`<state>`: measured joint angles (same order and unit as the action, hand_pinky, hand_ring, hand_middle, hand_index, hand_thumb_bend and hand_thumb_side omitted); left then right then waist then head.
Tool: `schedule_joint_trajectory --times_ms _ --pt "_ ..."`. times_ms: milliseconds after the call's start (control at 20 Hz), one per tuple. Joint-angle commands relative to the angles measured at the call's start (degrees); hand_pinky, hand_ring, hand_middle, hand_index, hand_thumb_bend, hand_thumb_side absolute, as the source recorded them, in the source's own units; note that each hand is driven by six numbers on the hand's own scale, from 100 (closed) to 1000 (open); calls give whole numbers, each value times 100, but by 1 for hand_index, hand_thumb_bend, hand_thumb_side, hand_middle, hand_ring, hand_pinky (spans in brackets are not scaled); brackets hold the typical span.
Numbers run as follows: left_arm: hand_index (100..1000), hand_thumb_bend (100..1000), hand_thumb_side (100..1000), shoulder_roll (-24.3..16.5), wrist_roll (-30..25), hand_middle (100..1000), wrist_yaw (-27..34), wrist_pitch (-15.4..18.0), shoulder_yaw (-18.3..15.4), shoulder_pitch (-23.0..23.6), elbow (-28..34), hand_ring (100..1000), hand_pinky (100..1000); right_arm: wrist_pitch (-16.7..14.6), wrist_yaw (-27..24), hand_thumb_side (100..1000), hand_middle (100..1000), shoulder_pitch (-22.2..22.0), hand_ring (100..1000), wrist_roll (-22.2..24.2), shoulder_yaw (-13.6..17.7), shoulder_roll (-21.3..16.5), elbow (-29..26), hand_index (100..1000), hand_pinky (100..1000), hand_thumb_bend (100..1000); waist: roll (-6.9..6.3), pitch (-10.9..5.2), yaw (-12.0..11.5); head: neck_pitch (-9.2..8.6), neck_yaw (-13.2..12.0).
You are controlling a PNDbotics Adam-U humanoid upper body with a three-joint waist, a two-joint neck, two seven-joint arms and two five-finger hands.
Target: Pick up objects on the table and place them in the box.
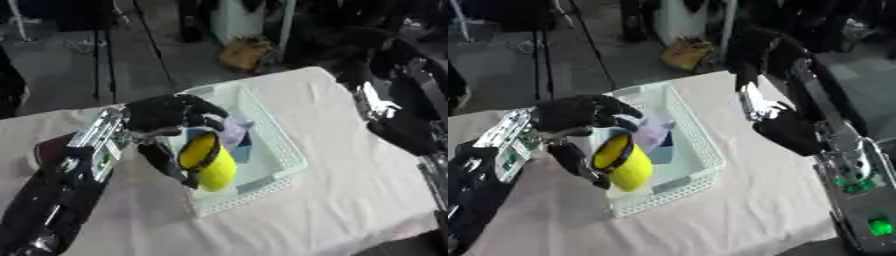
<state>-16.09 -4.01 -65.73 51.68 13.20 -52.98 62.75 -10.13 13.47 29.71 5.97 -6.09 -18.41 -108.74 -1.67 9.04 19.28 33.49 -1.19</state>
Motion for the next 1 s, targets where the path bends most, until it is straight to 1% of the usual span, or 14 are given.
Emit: schedule_joint_trajectory --times_ms 50,100,150,200,300,350,450,500,550,650,700,750,900,1000 --pt "950 729 1000 -77 308 981 -251 -12 -48 -103 114 953 950 -9 -60 517 785 64 653 13 12 -54 -109 895 580 100 27 -95 6 -50 17" --pt "950 729 1000 -77 388 981 -319 -43 -54 -102 114 953 950 -9 -59 517 785 64 653 14 12 -55 -107 895 580 100 27 -95 7 -50 15" --pt "955 675 1000 -77 466 986 -386 -73 -57 -99 111 955 950 -9 -57 518 785 64 653 14 13 -55 -106 895 580 100 28 -95 7 -51 16" --pt "955 675 1000 -81 557 986 -446 -125 -72 -91 103 955 950 -8 -55 518 785 61 653 12 16 -56 -104 895 580 100 29 -95 6 -52 20" --pt "946 651 1000 -82 750 966 -481 -235 -129 -55 70 942 913 -7 -54 517 785 52 653 6 22 -57 -102 895 580 100 35 -101 -10 -48 25" --pt "934 630 960 -86 867 932 -424 -302 -174 -26 43 918 862 -6 -53 517 785 45 653 1 26 -58 -101 895 580 100 41 -106 -25 -44 34" --pt "928 581 937 -158 1146 897 10 -493 -298 63 -59 904 797 1 -45 519 785 7 652 -14 43 -74 -90 894 580 100 60 -137 -96 -25 79" --pt "928 581 937 -217 1225 897 306 -592 -343 103 -99 904 797 5 -38 519 785 -23 652 -21 53 -87 -81 894 580 100 69 -157 -137 -11 102" --pt "934 533 937 -268 1250 877 598 -688 -375 133 -113 902 749 6 -32 521 785 -45 652 -28 61 -97 -75 894 579 100 74 -171 -171 -2 118" --pt "941 470 909 -423 1311 851 1696 -1144 -570 268 -22 895 688 13 -18 523 785 -114 652 -57 93 -122 -59 894 579 100 84 -212 -280 33 155" --pt "943 445 911 -550 1342 842 2388 -1493 -711 373 137 892 666 22 -8 523 785 -158 652 -77 117 -138 -43 895 579 100 98 -242 -359 63 205" --pt "943 424 903 -695 1297 834 3119 -1854 -770 465 377 889 650 26 2 523 785 -188 652 -94 133 -153 -33 895 579 100 104 -264 -408 83 236" --pt "944 393 952 -1213 1059 816 5240 -3021 -1067 908 1318 879 606 50 40 525 785 -303 652 -166 202 -219 21 895 578 100 127 -347 -634 159 357" --pt "945 381 972 -1496 979 811 6299 -3639 -1366 1307 1938 876 595 68 66 532 785 -386 651 -226 253 -257 65 895 577 100 131 -399 -791 204 418"
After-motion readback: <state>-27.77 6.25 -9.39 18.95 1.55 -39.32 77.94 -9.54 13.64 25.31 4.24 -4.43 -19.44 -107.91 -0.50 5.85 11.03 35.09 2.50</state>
